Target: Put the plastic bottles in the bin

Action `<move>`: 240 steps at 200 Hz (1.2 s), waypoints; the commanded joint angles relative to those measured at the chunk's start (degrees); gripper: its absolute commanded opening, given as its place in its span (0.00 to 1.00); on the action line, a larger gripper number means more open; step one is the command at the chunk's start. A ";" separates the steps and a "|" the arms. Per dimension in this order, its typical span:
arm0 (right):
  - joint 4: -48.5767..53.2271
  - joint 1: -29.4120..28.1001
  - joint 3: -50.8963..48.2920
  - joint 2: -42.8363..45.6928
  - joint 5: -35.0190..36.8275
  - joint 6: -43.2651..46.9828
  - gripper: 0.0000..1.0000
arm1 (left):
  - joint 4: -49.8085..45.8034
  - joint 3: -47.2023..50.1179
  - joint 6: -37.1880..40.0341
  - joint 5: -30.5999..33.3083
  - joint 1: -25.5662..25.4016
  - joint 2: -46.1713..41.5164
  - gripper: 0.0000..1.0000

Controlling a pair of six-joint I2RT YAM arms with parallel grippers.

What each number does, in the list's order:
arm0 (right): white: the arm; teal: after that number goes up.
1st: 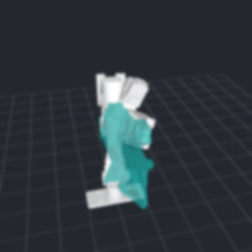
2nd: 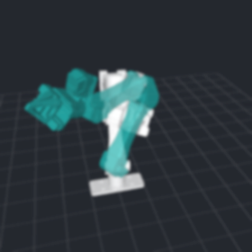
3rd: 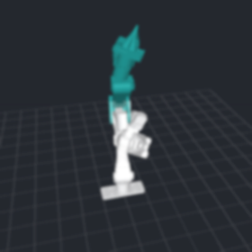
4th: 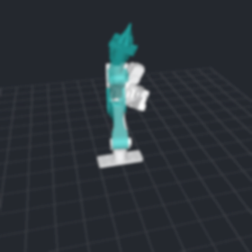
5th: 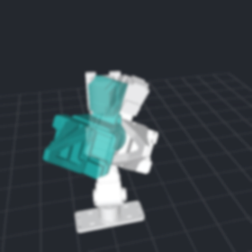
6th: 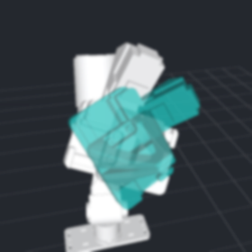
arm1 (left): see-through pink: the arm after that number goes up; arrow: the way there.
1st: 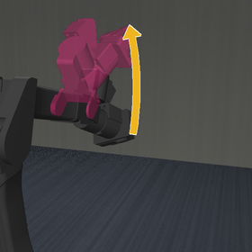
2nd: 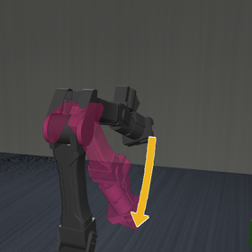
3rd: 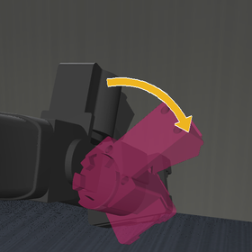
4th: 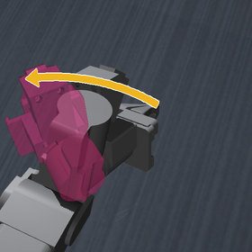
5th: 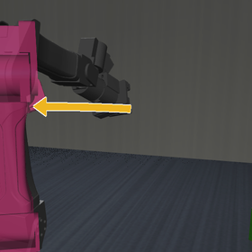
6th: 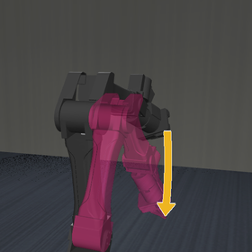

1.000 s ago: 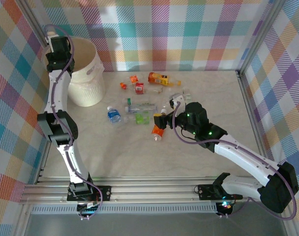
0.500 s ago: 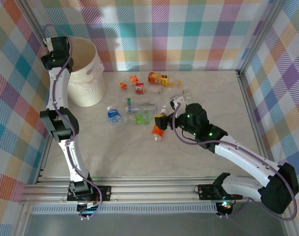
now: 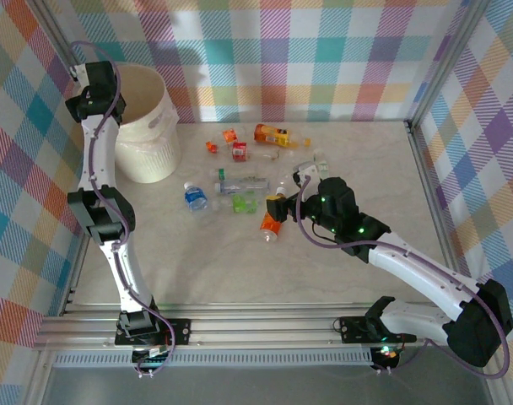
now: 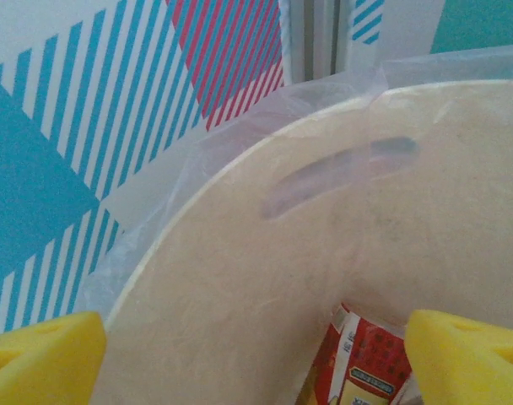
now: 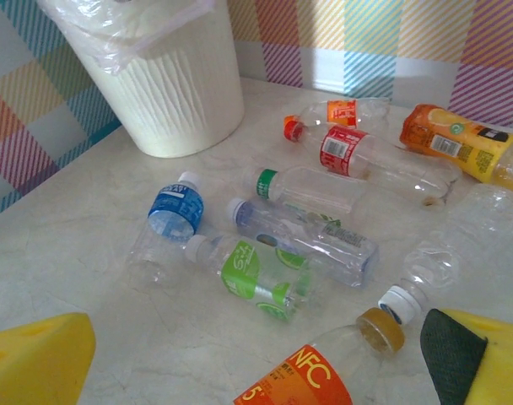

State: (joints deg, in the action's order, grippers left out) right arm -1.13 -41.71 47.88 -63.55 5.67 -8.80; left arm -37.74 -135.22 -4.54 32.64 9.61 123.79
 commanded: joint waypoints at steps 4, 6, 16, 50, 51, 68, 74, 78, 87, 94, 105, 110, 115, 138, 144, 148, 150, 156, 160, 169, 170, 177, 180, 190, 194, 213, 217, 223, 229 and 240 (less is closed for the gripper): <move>0.57 -0.28 -0.46 -0.07 3.89 -2.32 1.00 | -3.28 -1.72 -3.81 -2.96 -0.68 -4.52 0.94; 0.64 -0.34 -0.51 -0.08 4.08 -2.46 1.00 | -3.41 -1.72 -4.03 -3.12 -0.76 -4.72 0.94; 0.69 -0.30 -0.87 0.00 5.55 -3.26 1.00 | -3.79 -1.63 -4.96 -4.24 -1.14 -5.37 0.96; 0.99 -0.30 -2.64 0.36 11.42 -7.59 1.00 | -4.25 -1.02 -8.00 -9.20 -2.65 -8.34 1.00; 1.06 -0.30 -2.67 0.36 11.58 -7.70 1.00 | -4.22 -0.97 -8.06 -9.54 -2.70 -8.45 1.00; 2.22 -0.29 -3.29 0.28 13.64 -10.65 1.00 | -2.59 1.55 -9.48 -14.40 -3.41 -11.20 1.00; 2.91 -0.30 -3.43 0.19 14.29 -11.70 1.00 | -1.31 3.47 -10.10 -16.43 -3.74 -12.41 1.00; 3.34 -0.30 -3.45 0.10 14.72 -12.42 1.00 | -0.18 4.85 -10.47 -17.95 -3.94 -13.64 1.00; 4.00 -0.28 -3.66 -0.16 15.42 -13.56 1.00 | 2.89 9.32 -11.32 -21.22 -4.43 -16.31 1.00; 4.80 -0.29 -3.67 -0.41 15.92 -14.32 1.00 | 5.50 13.19 -11.98 -23.33 -4.88 -18.58 1.00; 5.77 -0.25 -3.67 -0.83 16.63 -15.66 1.00 | 9.32 18.87 -13.40 -25.92 -5.50 -22.17 1.00; 6.13 -0.24 -3.55 -1.10 16.78 -16.16 1.00 | 11.05 21.48 -13.98 -27.22 -5.77 -23.67 1.00; 6.46 -0.27 -3.55 -1.43 16.87 -16.69 1.00 | 12.81 23.74 -14.72 -28.50 -5.97 -25.07 1.00; 7.95 -0.30 -3.40 -3.09 16.98 -18.91 1.00 | 18.12 31.50 -17.86 -33.35 -6.92 -29.88 1.00; 8.28 -0.30 -3.23 -3.55 17.11 -19.76 1.00 | 19.11 33.01 -18.61 -34.32 -7.17 -30.86 1.00; 8.59 -0.30 -3.29 -3.80 17.15 -20.33 1.00 | 19.81 33.97 -19.02 -34.92 -7.30 -31.44 1.00; 8.64 -0.30 -3.31 -3.96 17.17 -20.61 1.00 | 20.16 34.39 -19.09 -35.30 -7.38 -31.68 1.00; 8.86 -0.25 -3.35 -4.34 17.26 -21.69 1.00 | 21.06 35.55 -19.80 -36.85 -7.49 -32.56 1.00; 8.98 -0.28 -3.36 -4.67 17.26 -22.41 1.00 | 21.30 36.36 -20.21 -37.92 -7.57 -33.03 1.00; 8.86 -0.30 -3.57 -5.32 16.62 -23.83 1.00 | 23.52 37.82 -21.03 -40.80 -7.67 -34.03 1.00; 8.86 -0.30 -3.62 -5.43 16.50 -24.00 1.00 | 23.73 37.91 -21.08 -41.16 -7.67 -34.08 1.00; 8.79 -0.25 -3.75 -6.02 15.85 -25.05 1.00 | 24.66 39.21 -21.90 -44.01 -7.74 -34.91 1.00; 8.73 -0.25 -3.82 -6.36 15.50 -25.51 1.00 | 25.29 39.88 -22.24 -45.16 -7.76 -35.31 1.00; 8.76 -0.22 -3.86 -7.34 14.33 -27.32 1.00 | 28.20 43.03 -24.08 -49.23 -8.08 -37.00 1.00; 8.77 -0.25 -3.93 -7.71 13.89 -28.19 1.00 | 29.77 44.67 -25.06 -50.63 -8.27 -37.82 1.00; 8.51 -0.30 -4.32 -9.94 12.46 -33.10 1.00 | 37.53 53.79 -29.39 -55.04 -10.41 -41.68 1.00; 8.31 -0.29 -4.43 -10.41 12.12 -33.92 1.00 | 38.77 55.59 -29.74 -55.75 -11.02 -42.56 1.00; 8.01 -0.29 -4.54 -11.27 11.60 -34.94 1.00 | 40.20 58.13 -29.91 -56.68 -11.88 -43.51 1.00; 7.87 -0.30 -4.42 -11.94 11.27 -35.56 1.00 | 40.83 59.87 -29.72 -57.09 -12.80 -44.56 1.00; 7.95 -0.39 -4.05 -13.34 11.00 -36.14 1.00 | 41.04 62.66 -28.37 -57.30 -14.38 -46.25 1.00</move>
State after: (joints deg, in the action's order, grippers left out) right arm 6.96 -41.71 44.42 -74.56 18.79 -39.33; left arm -4.71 -77.58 -31.14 -18.28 -1.48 81.65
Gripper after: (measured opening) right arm 0.996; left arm 0.997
